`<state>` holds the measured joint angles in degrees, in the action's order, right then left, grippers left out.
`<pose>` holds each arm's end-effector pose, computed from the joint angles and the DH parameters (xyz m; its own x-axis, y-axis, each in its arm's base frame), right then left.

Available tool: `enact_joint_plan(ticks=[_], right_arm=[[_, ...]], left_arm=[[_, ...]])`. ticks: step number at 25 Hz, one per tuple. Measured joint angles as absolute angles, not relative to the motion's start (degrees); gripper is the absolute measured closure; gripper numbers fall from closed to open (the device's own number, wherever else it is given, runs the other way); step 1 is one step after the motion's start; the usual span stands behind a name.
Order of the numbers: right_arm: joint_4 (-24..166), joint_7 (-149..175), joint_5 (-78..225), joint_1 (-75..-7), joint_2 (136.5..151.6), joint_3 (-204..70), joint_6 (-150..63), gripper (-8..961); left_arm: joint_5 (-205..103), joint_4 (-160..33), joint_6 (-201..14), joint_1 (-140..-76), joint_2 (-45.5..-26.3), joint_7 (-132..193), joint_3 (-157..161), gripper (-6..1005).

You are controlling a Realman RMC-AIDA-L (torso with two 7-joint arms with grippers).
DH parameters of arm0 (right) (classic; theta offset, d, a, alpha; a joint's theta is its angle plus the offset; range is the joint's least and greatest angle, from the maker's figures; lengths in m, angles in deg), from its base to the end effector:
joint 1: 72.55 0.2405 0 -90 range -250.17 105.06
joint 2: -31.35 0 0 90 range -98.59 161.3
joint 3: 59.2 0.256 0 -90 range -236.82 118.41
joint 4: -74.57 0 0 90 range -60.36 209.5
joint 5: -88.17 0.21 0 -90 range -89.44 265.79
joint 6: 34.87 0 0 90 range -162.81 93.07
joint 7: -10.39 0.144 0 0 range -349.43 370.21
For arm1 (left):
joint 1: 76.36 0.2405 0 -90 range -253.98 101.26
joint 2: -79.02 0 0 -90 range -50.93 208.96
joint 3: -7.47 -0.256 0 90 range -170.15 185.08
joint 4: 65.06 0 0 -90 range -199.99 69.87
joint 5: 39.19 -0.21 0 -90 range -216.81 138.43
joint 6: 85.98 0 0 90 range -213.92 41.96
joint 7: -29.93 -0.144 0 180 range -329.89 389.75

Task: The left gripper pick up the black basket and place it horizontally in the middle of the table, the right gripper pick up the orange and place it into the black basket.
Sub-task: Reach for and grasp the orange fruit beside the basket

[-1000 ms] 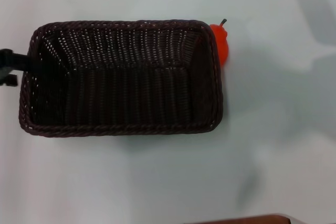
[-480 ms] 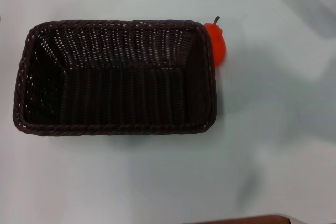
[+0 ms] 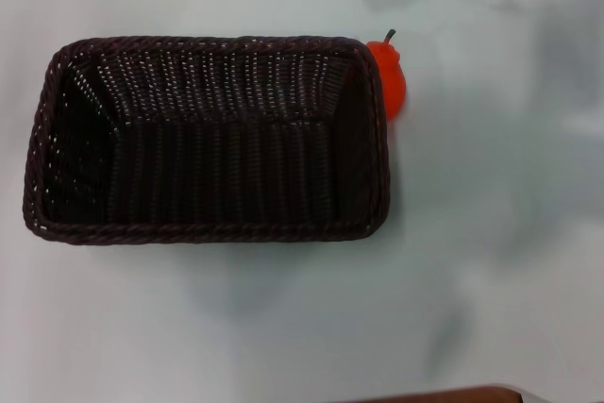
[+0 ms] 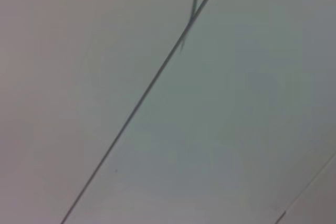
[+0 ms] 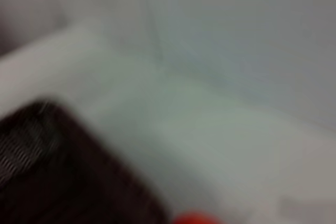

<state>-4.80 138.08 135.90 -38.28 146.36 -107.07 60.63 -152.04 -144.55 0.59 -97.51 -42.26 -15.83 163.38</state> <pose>0.1902 0.3728 0.1120 -0.8126 0.5408 0.2175 0.5807 0.7188 0.3822 -0.2701 0.3238 0.1719 0.3170 0.4657 0.8262 0.9320 -0.3144 -0.1803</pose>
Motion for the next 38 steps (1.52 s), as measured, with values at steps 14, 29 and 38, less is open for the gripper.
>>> enact_joint_plan(ticks=[14, 29, 38], right_arm=[[-2.86, 146.6, 123.16, -29.92, 147.19, -108.74, 73.09, 182], [9.62, 143.13, 120.35, -30.69, 150.5, -110.13, 52.67, 226], [24.57, 138.24, 124.02, -26.8, 150.17, -110.84, 42.3, 253]], left_arm=[[-145.56, -143.58, 1.02, -93.23, -42.52, -19.09, 163.76, 172], [-145.27, -143.32, 0.79, -93.87, -42.05, -19.25, 163.22, 172], [-145.26, -141.36, 0.62, -94.41, -42.03, -19.47, 163.21, 174]])
